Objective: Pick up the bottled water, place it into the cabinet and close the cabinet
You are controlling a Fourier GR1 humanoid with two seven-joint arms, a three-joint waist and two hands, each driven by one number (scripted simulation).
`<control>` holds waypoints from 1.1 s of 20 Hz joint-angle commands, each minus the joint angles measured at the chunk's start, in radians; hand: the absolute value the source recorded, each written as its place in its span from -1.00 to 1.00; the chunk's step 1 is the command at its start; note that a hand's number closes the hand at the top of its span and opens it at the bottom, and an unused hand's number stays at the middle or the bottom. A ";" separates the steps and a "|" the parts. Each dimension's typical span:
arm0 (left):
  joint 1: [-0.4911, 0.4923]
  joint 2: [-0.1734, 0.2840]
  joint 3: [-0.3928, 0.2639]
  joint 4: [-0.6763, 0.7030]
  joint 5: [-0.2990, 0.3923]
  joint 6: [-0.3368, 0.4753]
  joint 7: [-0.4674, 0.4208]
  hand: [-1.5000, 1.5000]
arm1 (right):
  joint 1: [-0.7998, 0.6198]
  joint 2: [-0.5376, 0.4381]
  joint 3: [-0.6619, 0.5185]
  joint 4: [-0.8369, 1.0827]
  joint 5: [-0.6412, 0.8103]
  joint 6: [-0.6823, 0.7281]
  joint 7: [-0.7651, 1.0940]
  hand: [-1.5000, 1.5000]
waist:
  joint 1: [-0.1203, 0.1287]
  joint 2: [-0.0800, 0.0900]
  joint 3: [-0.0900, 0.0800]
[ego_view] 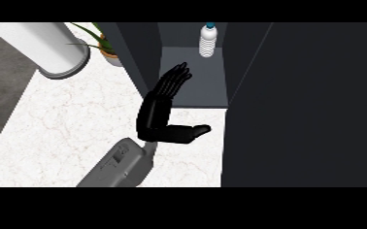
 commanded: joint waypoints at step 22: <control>0.571 0.378 0.159 -0.614 0.177 -0.103 0.074 -1.00 | -0.005 -0.316 0.335 -0.211 0.293 0.260 0.037 1.00 | 0.009 -0.017 -0.006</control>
